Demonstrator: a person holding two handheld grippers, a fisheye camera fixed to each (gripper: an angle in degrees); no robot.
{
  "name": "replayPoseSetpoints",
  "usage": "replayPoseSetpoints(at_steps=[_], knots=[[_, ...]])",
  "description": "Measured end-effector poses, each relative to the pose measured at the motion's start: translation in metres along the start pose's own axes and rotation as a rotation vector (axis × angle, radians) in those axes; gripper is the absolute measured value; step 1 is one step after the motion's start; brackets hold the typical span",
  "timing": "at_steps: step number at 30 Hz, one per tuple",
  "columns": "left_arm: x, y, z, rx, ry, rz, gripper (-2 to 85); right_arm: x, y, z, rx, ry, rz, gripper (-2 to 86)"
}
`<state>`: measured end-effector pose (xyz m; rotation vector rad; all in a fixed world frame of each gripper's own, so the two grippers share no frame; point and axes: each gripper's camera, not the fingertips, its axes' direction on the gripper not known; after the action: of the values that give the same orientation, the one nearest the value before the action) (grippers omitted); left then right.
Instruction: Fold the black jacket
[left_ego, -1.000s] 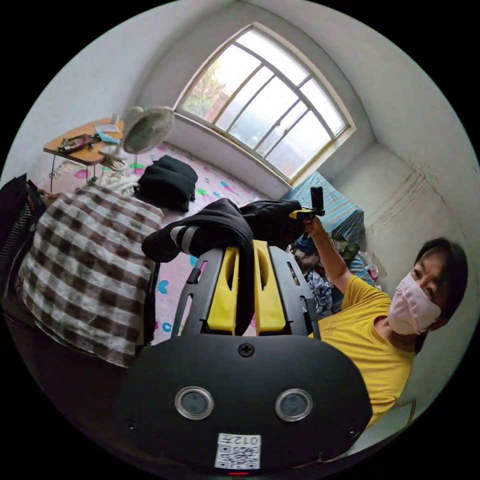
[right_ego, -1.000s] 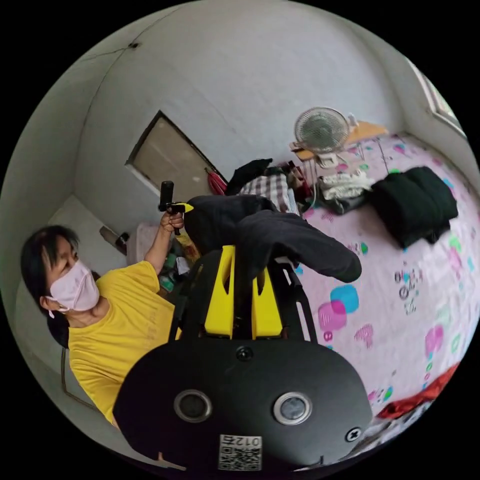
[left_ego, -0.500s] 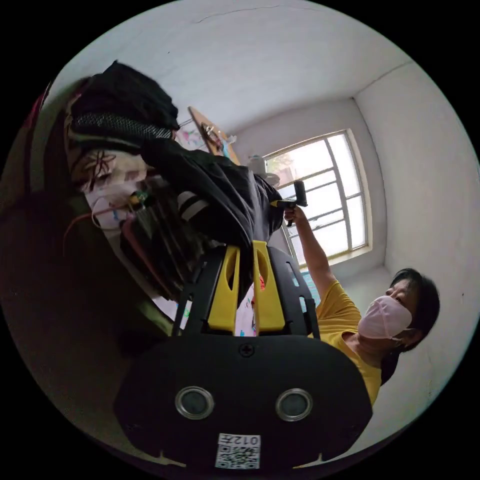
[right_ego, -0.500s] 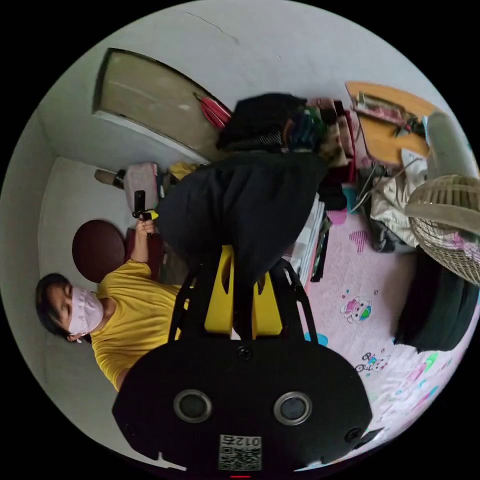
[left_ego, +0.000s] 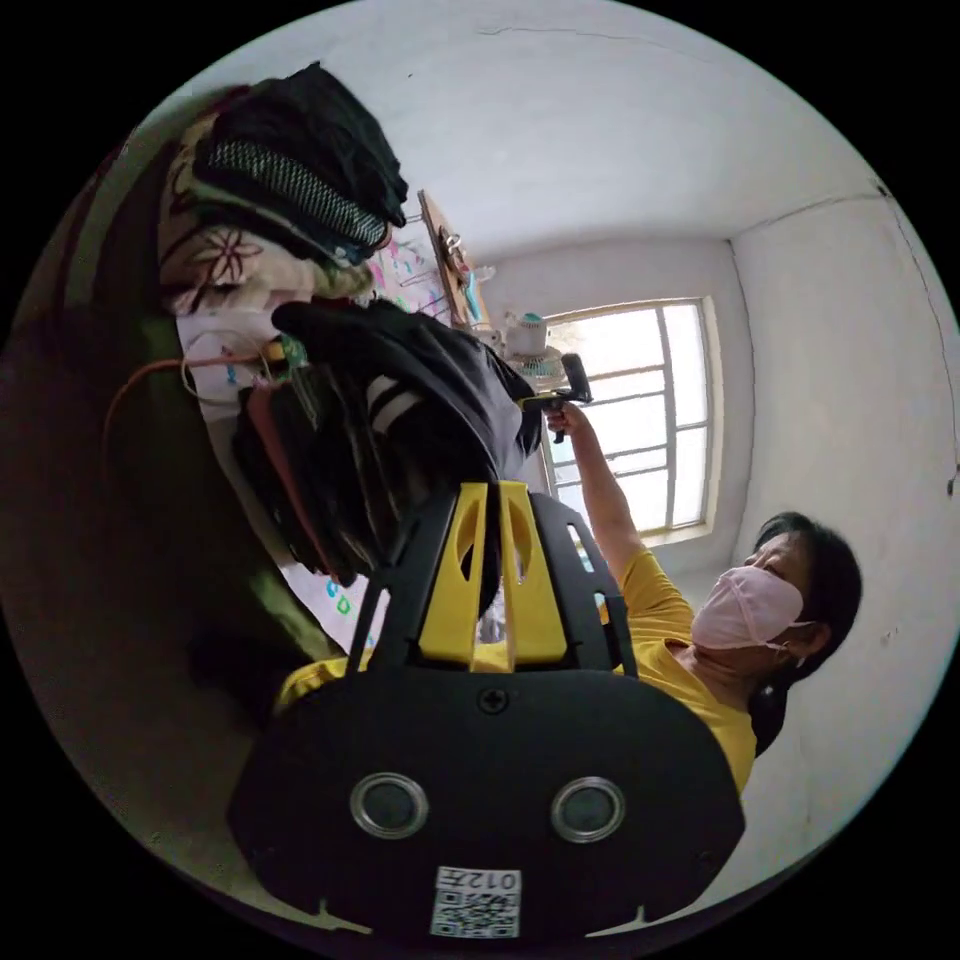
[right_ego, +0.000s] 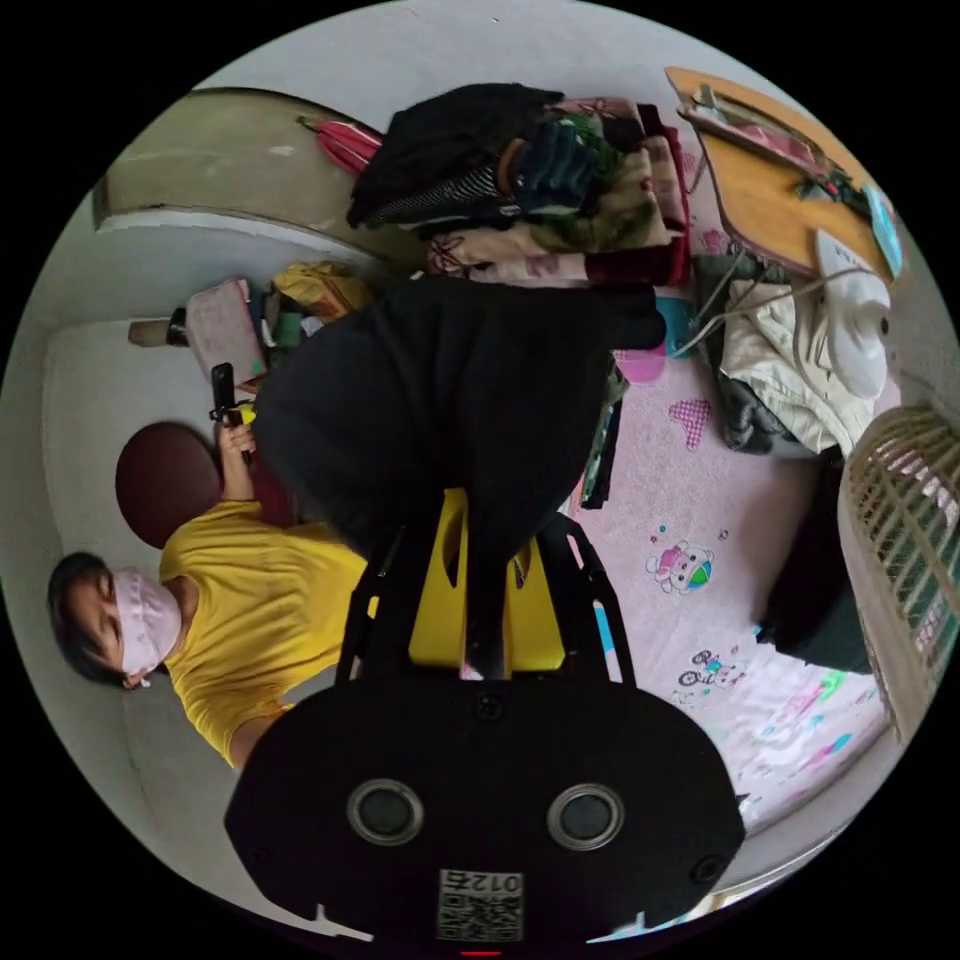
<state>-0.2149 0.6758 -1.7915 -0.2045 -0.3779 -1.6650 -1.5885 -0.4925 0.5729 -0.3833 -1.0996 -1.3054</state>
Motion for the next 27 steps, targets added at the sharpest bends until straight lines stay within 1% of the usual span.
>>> replayPoseSetpoints(at_steps=[2,4,5,8,9,10,12,14,16,17,18,19,21,24,26,27], knots=[[-0.028,0.007,0.003,-0.022,0.052,-0.066,1.5,0.030,-0.024,0.047,-0.042,0.023,0.036,0.5],[-0.043,0.012,-0.005,0.008,0.160,-0.066,1.3,0.043,-0.036,0.068,-0.047,0.039,0.034,0.6],[-0.041,0.012,-0.008,0.015,0.158,-0.054,1.3,0.049,-0.039,0.076,-0.046,0.045,0.025,0.7],[-0.006,0.015,-0.026,0.064,0.077,0.015,1.1,0.059,-0.038,0.080,-0.033,0.028,-0.002,0.9],[0.015,0.017,-0.031,0.075,0.046,0.067,1.1,0.060,-0.037,0.080,-0.029,0.027,-0.012,1.0],[0.034,0.019,-0.032,0.064,0.011,0.116,1.0,0.062,-0.036,0.082,-0.024,0.030,-0.029,1.3],[0.046,0.021,-0.030,0.032,-0.025,0.144,1.0,0.073,-0.039,0.095,-0.025,0.049,-0.006,2.1],[0.037,0.022,-0.022,-0.012,-0.042,0.114,1.0,0.098,-0.049,0.131,-0.026,0.096,0.088,4.1],[-0.004,0.021,-0.011,-0.078,-0.044,-0.029,1.0,0.113,-0.056,0.166,-0.023,0.125,0.137,5.7],[-0.015,0.022,-0.010,-0.081,-0.038,-0.060,1.0,0.119,-0.059,0.186,-0.014,0.145,0.145,6.5],[-0.035,0.023,-0.013,-0.059,0.029,-0.116,1.0,0.120,-0.058,0.193,-0.005,0.153,0.146,7.0],[-0.047,0.026,-0.014,-0.033,0.136,-0.129,1.1,0.122,-0.055,0.205,0.021,0.167,0.141,7.6],[-0.049,0.030,-0.014,0.004,0.194,-0.093,1.3,0.122,-0.042,0.214,0.068,0.197,0.147,8.6],[-0.034,0.037,-0.010,0.021,0.172,-0.016,1.6,0.118,-0.010,0.222,0.157,0.324,0.201,10.2],[-0.026,0.041,-0.008,0.031,0.191,-0.007,1.7,0.096,0.023,0.231,0.295,0.540,0.244,9.8],[-0.021,0.044,-0.008,0.049,0.187,-0.012,1.7,0.087,0.032,0.235,0.341,0.592,0.247,9.5]])
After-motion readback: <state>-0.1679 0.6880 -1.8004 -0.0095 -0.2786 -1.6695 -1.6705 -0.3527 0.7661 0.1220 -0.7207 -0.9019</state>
